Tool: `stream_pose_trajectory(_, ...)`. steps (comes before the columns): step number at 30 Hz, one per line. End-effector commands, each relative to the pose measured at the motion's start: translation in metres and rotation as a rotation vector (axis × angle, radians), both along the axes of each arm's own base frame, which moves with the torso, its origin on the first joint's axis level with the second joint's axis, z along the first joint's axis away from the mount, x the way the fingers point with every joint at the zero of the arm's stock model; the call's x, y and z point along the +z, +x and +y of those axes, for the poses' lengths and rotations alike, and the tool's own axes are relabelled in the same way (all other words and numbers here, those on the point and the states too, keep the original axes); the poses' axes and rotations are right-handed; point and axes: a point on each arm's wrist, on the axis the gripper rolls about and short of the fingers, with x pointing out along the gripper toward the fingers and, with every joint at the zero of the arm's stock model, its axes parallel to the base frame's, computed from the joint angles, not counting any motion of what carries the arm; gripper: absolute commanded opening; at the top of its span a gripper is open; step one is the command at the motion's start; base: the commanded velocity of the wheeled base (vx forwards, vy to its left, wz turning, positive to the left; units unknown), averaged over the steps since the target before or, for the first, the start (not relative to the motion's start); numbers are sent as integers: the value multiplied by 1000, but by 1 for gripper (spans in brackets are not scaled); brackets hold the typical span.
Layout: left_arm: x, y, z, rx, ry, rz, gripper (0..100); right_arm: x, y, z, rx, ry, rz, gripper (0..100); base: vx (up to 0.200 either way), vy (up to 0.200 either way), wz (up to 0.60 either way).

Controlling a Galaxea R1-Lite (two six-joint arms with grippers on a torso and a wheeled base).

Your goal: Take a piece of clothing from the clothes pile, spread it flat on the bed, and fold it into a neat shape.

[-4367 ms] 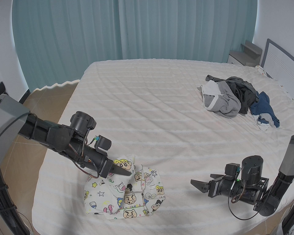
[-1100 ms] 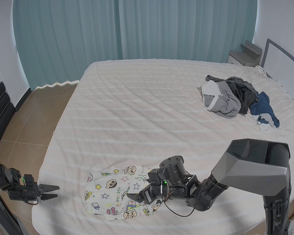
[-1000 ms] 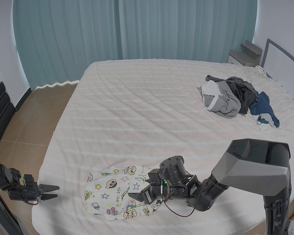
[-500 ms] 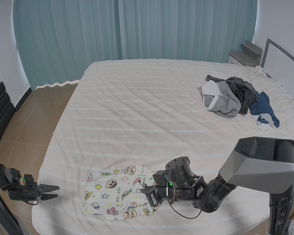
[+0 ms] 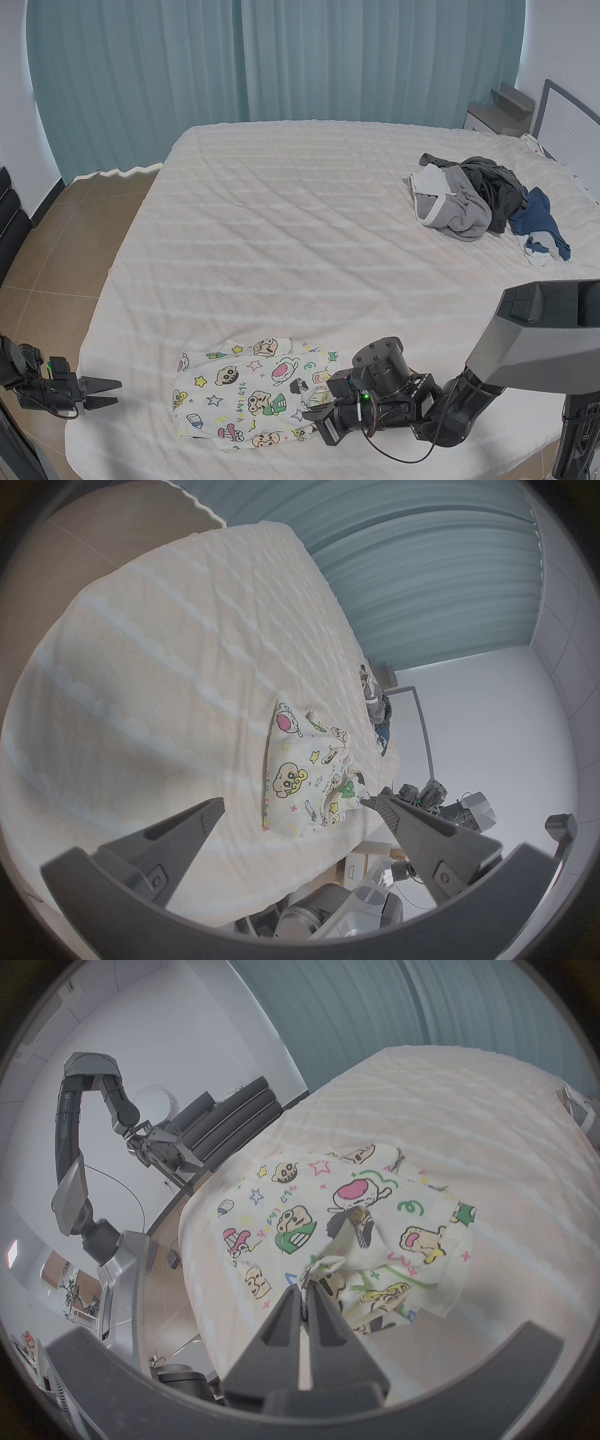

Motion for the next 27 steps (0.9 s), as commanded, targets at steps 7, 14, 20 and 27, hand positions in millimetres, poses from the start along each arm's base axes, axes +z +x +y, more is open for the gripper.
stream_pose_trajectory(7, -1, 0, 0, 0, 1, 1, 100, -19, -15, -17, 0, -94, 83, 0, 0, 0, 0)
stream_pose_trajectory(14, -1, 0, 0, -6, 8, -4, 100, -20, -19, -23, -2, -107, 94, 0, 0, 0, 0)
stream_pose_trajectory(20, -1, 0, 0, -6, 8, -4, 100, -20, -18, -21, -1, -104, 88, 0, 0, 0, 0)
stream_pose_trajectory(27, -1, -1, -1, -6, 8, -7, 100, -13, -24, -28, 0, -106, 84, 100, 0, 0, 0)
